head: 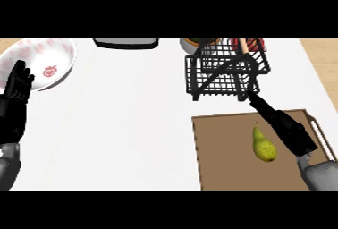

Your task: Pick the pear from the tray and place it in the tiered basket

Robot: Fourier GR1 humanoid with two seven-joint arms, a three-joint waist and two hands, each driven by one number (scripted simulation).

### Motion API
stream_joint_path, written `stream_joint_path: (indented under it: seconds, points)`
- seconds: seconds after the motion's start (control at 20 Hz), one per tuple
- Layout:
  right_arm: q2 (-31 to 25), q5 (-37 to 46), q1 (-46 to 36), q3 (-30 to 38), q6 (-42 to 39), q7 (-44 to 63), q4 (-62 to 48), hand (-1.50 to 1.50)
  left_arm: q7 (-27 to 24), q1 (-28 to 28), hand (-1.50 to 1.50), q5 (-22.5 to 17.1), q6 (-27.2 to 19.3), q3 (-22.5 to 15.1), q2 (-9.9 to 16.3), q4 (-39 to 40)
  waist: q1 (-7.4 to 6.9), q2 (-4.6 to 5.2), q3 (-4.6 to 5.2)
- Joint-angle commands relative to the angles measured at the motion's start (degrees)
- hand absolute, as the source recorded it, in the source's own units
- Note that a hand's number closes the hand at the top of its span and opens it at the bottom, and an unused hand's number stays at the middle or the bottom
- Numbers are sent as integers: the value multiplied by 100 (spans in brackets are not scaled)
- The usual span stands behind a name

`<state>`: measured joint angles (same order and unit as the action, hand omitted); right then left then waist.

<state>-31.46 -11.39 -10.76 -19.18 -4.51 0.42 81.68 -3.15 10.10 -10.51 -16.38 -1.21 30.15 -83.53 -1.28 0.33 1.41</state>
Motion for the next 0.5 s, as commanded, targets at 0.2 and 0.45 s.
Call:
stream_joint_path:
  seconds: [0.2, 0.45]
  points:
    - [1373, -790, -727, 841, 1371, 1360, -1090, -150, -77, -118, 0, -276, 832, -982, -801, 25, 69, 78, -132]
    - [2156, -618, -572, 976, 2525, 1296, -1520, -150, -172, -224, 0, -321, 1132, -1509, -1278, 253, 31, 79, -144]
